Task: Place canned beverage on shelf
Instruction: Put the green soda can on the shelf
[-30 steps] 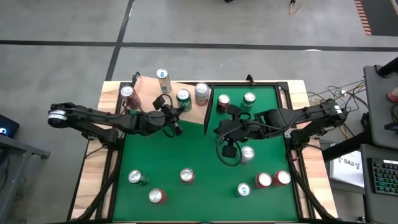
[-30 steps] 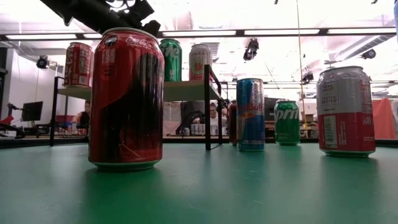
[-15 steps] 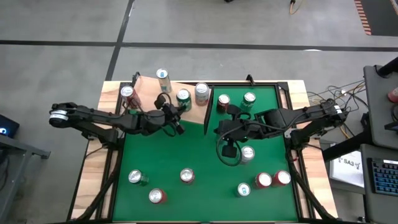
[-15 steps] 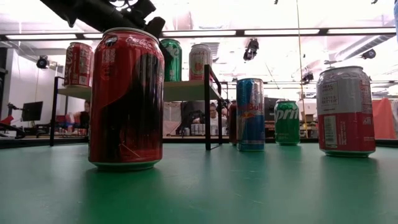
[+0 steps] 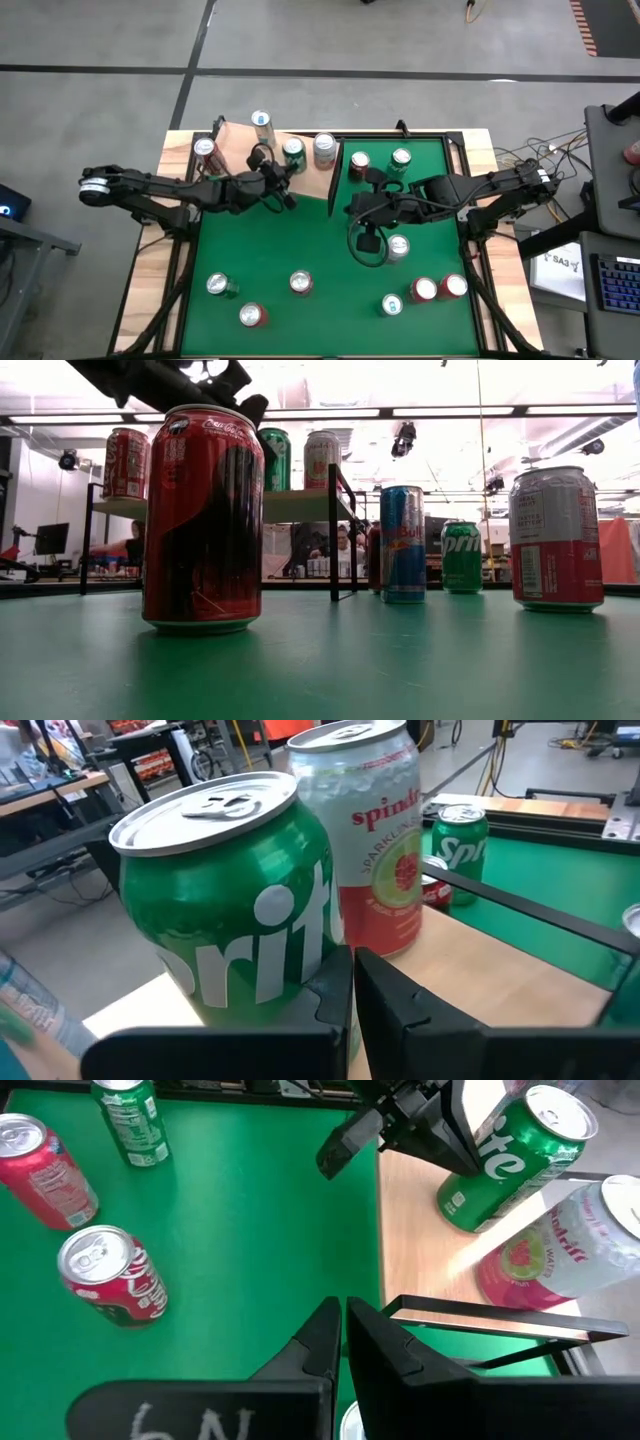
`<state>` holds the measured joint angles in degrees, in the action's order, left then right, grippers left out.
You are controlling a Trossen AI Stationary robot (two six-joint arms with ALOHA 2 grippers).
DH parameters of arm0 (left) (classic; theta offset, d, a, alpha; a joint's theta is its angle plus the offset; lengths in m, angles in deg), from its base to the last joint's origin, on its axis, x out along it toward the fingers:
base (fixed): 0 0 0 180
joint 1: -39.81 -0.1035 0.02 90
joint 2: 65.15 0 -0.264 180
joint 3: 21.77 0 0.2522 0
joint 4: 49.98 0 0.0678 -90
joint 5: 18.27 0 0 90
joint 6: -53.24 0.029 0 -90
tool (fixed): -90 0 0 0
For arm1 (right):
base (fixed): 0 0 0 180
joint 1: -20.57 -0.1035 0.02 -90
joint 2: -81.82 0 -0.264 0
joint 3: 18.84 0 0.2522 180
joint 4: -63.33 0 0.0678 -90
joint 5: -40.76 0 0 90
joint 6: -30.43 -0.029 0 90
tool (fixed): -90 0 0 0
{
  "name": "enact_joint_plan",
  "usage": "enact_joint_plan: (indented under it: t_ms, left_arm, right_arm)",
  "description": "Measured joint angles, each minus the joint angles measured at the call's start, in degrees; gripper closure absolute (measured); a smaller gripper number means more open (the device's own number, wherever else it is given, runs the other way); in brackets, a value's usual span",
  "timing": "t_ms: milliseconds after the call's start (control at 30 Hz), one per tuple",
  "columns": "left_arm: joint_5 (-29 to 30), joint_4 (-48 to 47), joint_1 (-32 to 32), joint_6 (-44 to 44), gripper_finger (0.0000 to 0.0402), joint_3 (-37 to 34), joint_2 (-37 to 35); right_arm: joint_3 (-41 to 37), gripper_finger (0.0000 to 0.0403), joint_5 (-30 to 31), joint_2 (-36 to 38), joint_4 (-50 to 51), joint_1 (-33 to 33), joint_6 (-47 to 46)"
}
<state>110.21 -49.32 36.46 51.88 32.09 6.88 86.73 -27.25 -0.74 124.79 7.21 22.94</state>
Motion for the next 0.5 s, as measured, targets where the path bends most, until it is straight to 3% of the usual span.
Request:
enact_joint_plan:
  t_ms: [200,500]
  left_arm:
    - [0.0,-1.1,0.1,1.7,0.0402,0.0,-0.5]
    - [0.0,-13.3,0.8,0.6,0.0402,0.0,-5.3]
  right_arm:
    - [0.0,0.039,1.1,0.0,0.0,0.0,0.1]
    - [0.0,0.039,1.2,0.0,0.0,0.0,1.7]
